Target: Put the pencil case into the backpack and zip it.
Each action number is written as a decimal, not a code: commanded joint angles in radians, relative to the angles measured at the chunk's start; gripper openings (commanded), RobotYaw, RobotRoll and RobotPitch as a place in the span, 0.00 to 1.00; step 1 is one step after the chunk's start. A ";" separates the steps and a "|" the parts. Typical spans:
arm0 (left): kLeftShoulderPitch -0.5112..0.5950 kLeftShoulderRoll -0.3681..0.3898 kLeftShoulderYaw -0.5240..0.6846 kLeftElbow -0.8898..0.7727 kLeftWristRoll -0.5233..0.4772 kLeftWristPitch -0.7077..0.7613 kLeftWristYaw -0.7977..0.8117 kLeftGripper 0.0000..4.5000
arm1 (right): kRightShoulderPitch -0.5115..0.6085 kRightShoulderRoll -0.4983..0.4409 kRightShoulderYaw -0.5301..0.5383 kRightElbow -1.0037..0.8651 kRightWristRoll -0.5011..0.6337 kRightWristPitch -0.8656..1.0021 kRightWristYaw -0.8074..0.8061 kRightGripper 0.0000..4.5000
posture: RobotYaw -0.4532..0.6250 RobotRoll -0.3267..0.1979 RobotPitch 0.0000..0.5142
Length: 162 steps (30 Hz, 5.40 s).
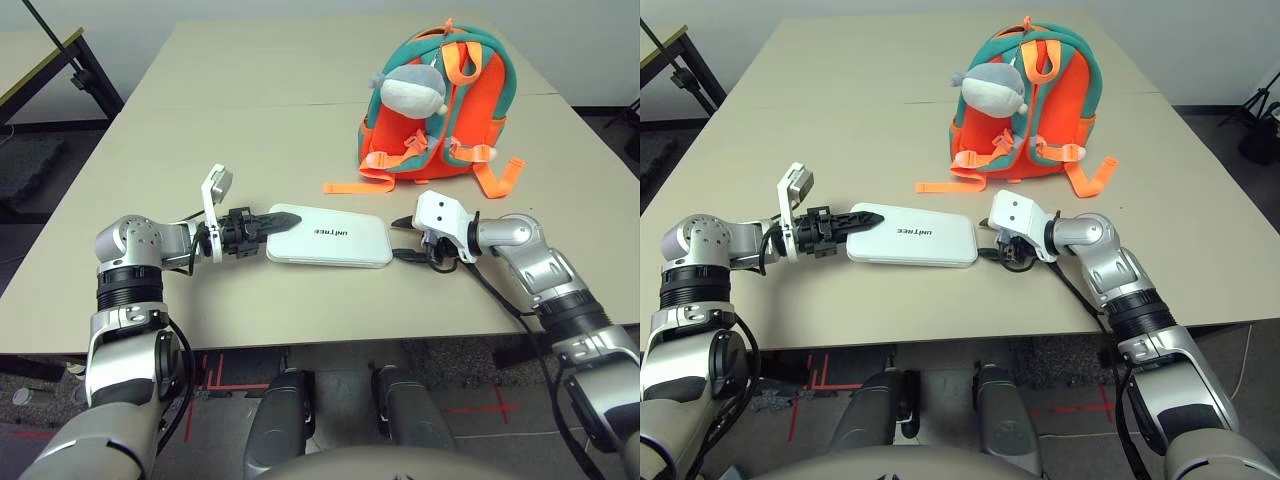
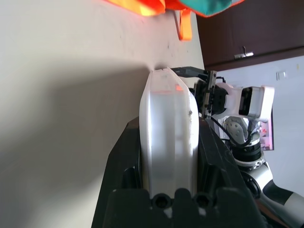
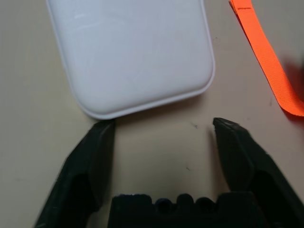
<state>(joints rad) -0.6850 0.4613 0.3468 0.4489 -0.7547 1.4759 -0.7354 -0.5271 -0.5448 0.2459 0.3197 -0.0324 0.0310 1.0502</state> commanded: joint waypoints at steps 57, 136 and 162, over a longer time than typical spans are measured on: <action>-0.238 0.079 0.203 0.143 0.030 -0.960 0.062 0.28 | -0.275 0.169 -0.411 0.097 0.307 0.433 -0.611 1.00 | 0.29 0.62 0.23; -0.270 0.014 -0.028 0.082 0.098 -1.000 -0.147 0.28 | 0.198 0.072 -0.377 -0.633 0.475 0.758 -0.671 0.05 | 0.25 0.62 0.23; -0.473 0.041 -0.138 0.172 0.137 -0.971 -0.465 0.28 | 0.150 0.070 -0.322 -0.507 0.425 0.685 -0.604 0.05 | 0.24 0.62 0.24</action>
<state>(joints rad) -1.1494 0.4989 0.2137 0.6587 -0.6211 0.4943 -1.1888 -0.3873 -0.4742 -0.0992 -0.2284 0.4061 0.6907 0.4409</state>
